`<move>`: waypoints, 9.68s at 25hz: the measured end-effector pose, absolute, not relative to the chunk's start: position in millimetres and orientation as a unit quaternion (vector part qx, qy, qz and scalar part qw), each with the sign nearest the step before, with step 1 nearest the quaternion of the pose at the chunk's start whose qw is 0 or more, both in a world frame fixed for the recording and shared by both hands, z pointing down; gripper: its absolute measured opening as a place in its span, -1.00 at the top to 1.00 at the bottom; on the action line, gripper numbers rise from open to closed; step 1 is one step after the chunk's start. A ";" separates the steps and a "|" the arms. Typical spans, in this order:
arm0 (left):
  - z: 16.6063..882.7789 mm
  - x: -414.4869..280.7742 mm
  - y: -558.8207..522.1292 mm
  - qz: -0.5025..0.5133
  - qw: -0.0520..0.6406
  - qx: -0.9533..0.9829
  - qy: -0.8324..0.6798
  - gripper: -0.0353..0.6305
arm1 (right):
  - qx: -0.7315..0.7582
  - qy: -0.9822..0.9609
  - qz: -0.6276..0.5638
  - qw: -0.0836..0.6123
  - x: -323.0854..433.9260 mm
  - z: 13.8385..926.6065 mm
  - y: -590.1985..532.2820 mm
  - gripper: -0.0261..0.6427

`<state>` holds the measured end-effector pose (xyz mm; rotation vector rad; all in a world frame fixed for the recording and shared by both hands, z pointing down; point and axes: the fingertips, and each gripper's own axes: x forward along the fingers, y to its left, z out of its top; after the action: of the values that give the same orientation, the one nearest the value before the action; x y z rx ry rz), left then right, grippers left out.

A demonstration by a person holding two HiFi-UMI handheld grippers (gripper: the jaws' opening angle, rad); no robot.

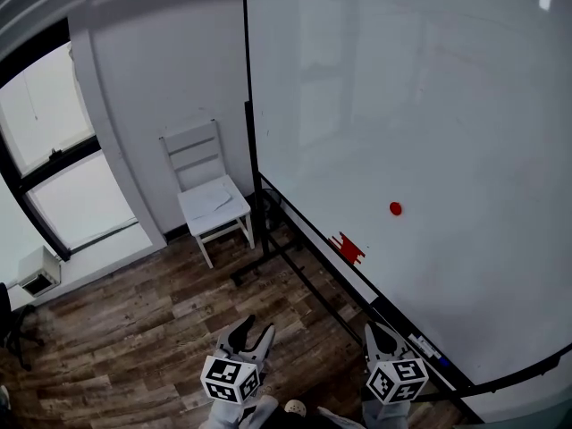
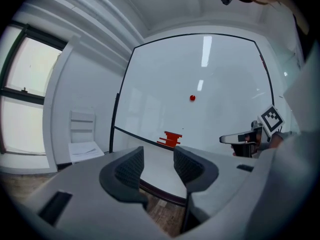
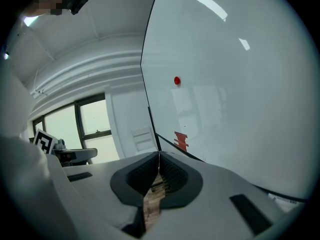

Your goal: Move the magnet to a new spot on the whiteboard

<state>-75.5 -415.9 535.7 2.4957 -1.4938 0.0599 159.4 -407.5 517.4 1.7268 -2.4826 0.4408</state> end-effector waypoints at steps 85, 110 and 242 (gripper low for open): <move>346.2 199.5 -592.1 -0.053 -0.160 0.947 -0.273 0.53 | 0.839 -0.542 0.038 0.012 281.1 408.6 -414.3 0.84; 377.4 171.1 -558.4 -0.015 -0.149 0.957 -0.247 0.53 | 0.833 -0.553 0.024 0.015 268.2 398.1 -387.6 0.84; 343.8 161.1 -548.0 -0.010 -0.055 0.988 -0.144 0.38 | 0.822 -0.563 -0.084 -0.034 270.9 318.1 -387.2 0.84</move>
<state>161.1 -548.0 343.8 3.2182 -0.4683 -0.0319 270.9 -387.2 318.1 2.6393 -1.8070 -0.2707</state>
